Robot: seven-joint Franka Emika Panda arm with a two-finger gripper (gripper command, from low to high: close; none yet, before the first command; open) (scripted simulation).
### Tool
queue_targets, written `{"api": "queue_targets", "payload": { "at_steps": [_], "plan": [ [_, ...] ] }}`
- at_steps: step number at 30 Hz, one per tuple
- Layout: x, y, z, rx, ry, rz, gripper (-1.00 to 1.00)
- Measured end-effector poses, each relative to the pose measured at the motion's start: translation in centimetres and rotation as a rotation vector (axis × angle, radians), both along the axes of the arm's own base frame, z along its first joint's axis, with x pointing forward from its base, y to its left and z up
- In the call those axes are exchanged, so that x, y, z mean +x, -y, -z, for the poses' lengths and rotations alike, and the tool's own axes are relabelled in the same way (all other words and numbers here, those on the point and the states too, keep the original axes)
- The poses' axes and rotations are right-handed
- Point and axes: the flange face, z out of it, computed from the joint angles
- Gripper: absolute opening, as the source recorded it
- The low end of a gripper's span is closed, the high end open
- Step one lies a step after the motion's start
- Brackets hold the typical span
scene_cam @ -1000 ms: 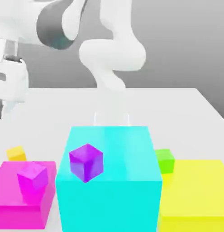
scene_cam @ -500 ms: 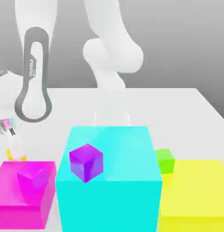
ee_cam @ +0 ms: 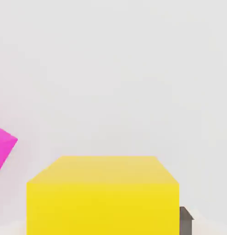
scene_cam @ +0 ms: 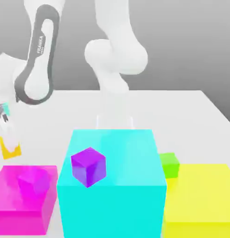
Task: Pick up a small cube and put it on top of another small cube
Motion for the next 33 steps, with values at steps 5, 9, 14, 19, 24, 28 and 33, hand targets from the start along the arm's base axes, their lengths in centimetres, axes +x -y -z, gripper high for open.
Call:
{"api": "queue_targets", "payload": {
  "at_steps": [5, 9, 14, 19, 24, 28, 33],
  "plan": [
    [8.7, -6.0, -5.7, 0.064, 0.102, 0.069, -1.0],
    [13.8, -12.1, -10.7, 0.157, 0.173, 0.128, -1.0],
    [17.6, -23.0, -15.8, 0.294, 0.196, 0.146, -1.0],
    [16.6, -34.0, -16.3, 0.341, 0.106, 0.151, -1.0],
    [13.0, -41.4, -14.1, 0.285, 0.006, 0.184, -1.0],
    [9.4, -45.9, -11.8, 0.203, -0.059, 0.222, -1.0],
    [4.7, -49.2, -8.4, 0.067, -0.105, 0.295, -1.0]
  ]
}}
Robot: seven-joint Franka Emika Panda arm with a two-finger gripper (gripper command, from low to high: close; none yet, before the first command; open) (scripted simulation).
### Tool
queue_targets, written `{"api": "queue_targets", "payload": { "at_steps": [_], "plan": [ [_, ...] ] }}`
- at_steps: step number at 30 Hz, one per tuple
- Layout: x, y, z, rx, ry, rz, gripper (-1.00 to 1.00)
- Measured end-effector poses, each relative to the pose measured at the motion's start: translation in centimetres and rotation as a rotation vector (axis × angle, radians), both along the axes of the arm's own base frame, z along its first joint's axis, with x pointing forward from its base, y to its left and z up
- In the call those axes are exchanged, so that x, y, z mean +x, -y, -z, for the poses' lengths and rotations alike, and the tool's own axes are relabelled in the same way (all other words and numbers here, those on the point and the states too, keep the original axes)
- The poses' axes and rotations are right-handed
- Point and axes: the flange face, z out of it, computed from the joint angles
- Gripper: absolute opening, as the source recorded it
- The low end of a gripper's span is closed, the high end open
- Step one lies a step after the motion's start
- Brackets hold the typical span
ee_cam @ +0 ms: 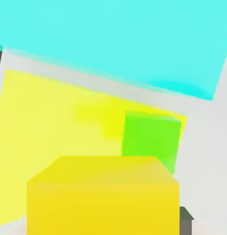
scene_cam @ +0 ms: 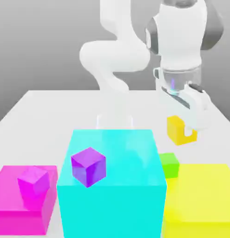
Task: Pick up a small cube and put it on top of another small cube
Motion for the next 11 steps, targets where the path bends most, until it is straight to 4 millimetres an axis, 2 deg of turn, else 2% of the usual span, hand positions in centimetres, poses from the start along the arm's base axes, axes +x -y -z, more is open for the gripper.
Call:
{"api": "queue_targets", "payload": {
  "at_steps": [2, 7, 8, 11],
  "plan": [
    [0.1, 1.4, 0.4, -0.042, 0.022, 0.065, -1.0],
    [0.2, 1.8, 5.1, -0.058, 0.028, 0.087, -1.0],
    [0.1, 1.8, 5.9, -0.056, 0.029, 0.086, 1.0],
    [0.1, 1.8, 5.9, -0.056, 0.029, 0.086, 1.0]
  ]
}}
